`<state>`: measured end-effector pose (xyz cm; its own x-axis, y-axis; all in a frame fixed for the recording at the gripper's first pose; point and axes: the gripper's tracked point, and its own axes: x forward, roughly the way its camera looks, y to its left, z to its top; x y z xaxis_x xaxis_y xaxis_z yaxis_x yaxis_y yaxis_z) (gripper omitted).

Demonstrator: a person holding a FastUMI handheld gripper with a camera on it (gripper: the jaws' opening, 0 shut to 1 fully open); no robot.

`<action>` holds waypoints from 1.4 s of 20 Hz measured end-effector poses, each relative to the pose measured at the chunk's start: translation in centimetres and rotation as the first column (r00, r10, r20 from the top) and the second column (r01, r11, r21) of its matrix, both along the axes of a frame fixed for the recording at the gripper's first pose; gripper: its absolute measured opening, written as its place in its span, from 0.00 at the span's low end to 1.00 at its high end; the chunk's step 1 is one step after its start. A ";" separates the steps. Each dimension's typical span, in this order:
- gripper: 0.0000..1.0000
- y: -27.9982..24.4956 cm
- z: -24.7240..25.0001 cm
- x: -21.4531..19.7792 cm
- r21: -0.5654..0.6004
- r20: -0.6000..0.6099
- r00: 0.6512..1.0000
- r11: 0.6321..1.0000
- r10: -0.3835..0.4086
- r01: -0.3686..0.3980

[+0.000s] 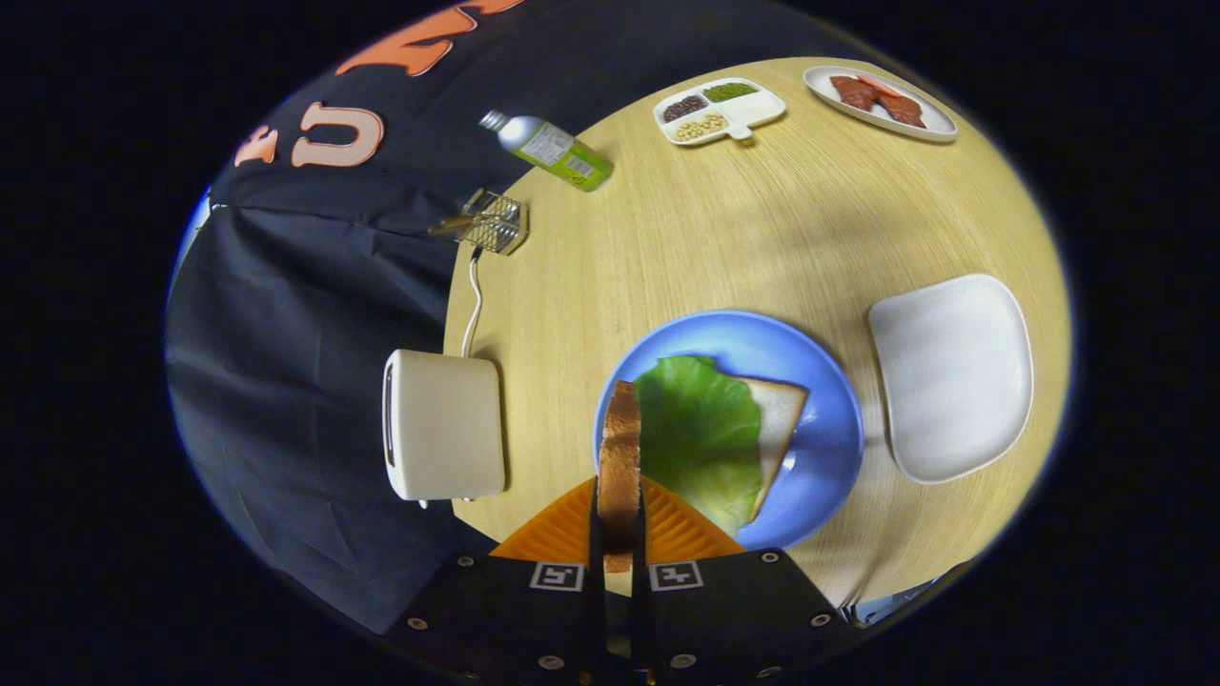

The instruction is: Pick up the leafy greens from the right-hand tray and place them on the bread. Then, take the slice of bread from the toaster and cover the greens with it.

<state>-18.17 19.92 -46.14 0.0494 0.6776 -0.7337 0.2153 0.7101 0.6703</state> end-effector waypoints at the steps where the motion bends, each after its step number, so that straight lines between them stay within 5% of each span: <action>1: 0.11 -0.3 -0.7 -0.2 -0.006 0.001 1.000 1.000 -0.009 0.009; 14: 0.21 -3.9 -2.1 0.4 -0.132 0.096 0.994 0.991 0.052 -0.039; 23: 0.72 -7.6 0.3 5.7 -0.186 0.257 0.965 0.977 -0.059 0.109; 28: 0.86 -8.6 7.9 11.1 -0.177 0.485 0.873 0.970 -0.060 0.165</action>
<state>-7.03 11.35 -38.23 0.4922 0.4829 -0.7242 -0.0033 0.8330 0.5532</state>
